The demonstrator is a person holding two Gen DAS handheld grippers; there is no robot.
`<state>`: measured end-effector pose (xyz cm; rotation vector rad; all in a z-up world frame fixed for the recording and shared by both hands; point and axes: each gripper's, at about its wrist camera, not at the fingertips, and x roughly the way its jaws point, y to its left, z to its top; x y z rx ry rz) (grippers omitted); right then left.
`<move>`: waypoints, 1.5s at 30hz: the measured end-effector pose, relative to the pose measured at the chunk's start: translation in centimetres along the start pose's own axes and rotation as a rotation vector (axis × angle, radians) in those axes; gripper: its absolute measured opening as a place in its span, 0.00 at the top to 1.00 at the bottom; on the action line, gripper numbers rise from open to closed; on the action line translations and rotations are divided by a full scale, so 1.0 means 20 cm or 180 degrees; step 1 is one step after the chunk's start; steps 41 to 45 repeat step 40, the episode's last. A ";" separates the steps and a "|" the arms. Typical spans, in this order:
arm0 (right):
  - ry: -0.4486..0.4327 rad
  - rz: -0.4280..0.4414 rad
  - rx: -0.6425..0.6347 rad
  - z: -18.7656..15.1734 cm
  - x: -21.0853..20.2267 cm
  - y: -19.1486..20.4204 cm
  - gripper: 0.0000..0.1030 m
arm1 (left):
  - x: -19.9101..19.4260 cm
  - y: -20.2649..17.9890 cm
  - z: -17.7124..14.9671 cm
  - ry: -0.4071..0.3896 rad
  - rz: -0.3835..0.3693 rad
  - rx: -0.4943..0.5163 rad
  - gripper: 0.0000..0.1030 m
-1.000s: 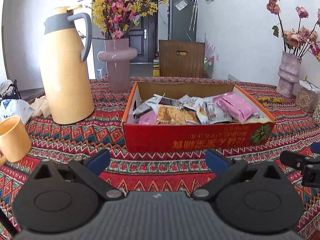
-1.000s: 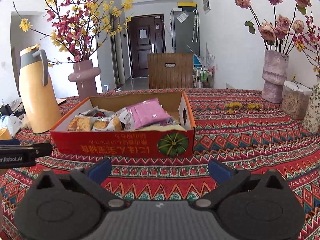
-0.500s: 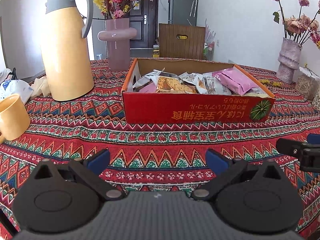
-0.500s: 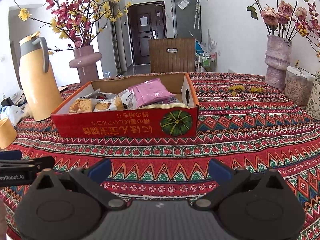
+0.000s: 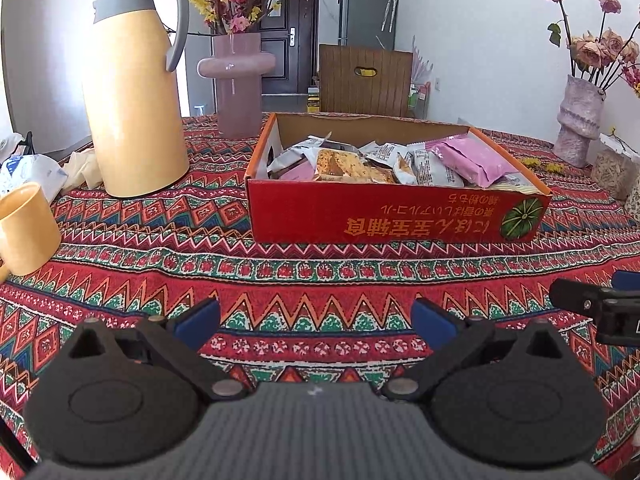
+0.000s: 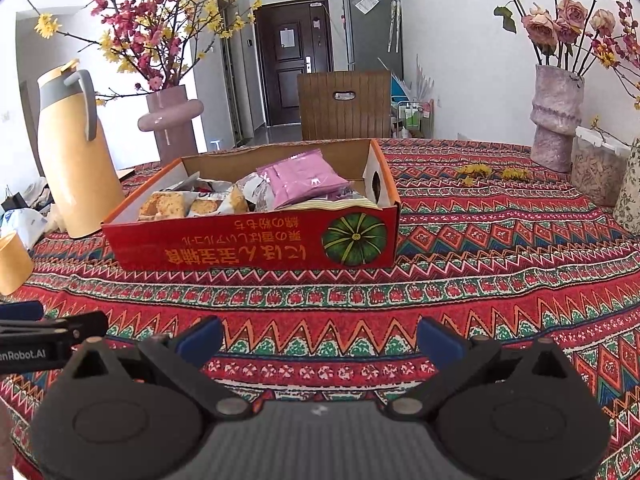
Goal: Organize snacks
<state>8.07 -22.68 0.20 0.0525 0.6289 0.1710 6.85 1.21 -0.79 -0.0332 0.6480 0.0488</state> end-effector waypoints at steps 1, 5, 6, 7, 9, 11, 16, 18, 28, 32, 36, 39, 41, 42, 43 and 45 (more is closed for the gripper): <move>0.0000 0.0000 0.0000 0.00 0.00 0.00 0.00 | 0.00 0.00 0.00 -0.0001 -0.0001 0.0001 0.00; 0.0007 0.0000 -0.0005 0.00 0.00 0.00 0.00 | 0.00 0.00 0.00 0.0001 0.0003 -0.0005 0.00; 0.0009 0.0000 -0.0007 -0.01 0.01 0.00 0.00 | 0.00 0.00 0.00 0.0002 0.0000 -0.0006 0.00; 0.0010 0.0000 -0.0009 -0.01 0.01 0.00 0.00 | 0.00 0.00 0.00 0.0002 0.0002 -0.0006 0.00; 0.0014 -0.0001 -0.0010 -0.01 0.01 0.01 0.00 | 0.00 0.00 0.00 0.0002 0.0001 -0.0005 0.00; 0.0017 -0.0003 -0.0010 -0.01 0.01 0.01 0.00 | 0.00 0.00 0.00 0.0000 0.0002 -0.0004 0.00; 0.0017 -0.0003 -0.0012 -0.01 0.01 0.01 0.00 | 0.00 0.00 0.00 -0.0004 -0.0005 -0.0004 0.00; 0.0017 -0.0003 -0.0010 -0.01 0.01 0.01 0.00 | -0.01 0.00 0.00 -0.0007 -0.0005 0.0000 0.00; 0.0014 -0.0001 -0.0016 -0.01 0.01 0.01 0.00 | -0.02 0.00 0.00 -0.0033 -0.0010 -0.0003 0.00; 0.0013 -0.0001 -0.0014 -0.01 0.01 0.01 0.00 | -0.02 0.00 -0.01 -0.0047 -0.0038 -0.0014 0.00; 0.0016 0.0000 -0.0015 -0.01 0.01 0.01 0.00 | -0.03 0.00 -0.01 -0.0056 -0.0052 -0.0012 0.00; 0.0015 0.0001 -0.0015 -0.01 0.01 0.01 0.00 | -0.03 0.00 -0.01 -0.0060 -0.0054 -0.0017 0.00; 0.0016 0.0000 -0.0014 -0.01 0.01 0.01 0.00 | -0.03 0.00 -0.01 -0.0060 -0.0048 -0.0027 0.00; 0.0016 0.0000 -0.0014 -0.01 0.01 0.01 0.00 | -0.03 0.00 -0.01 -0.0060 -0.0048 -0.0027 0.00; 0.0016 0.0000 -0.0014 -0.01 0.01 0.01 0.00 | -0.03 0.00 -0.01 -0.0060 -0.0048 -0.0027 0.00; 0.0016 0.0000 -0.0014 -0.01 0.01 0.01 0.00 | -0.03 0.00 -0.01 -0.0060 -0.0048 -0.0027 0.00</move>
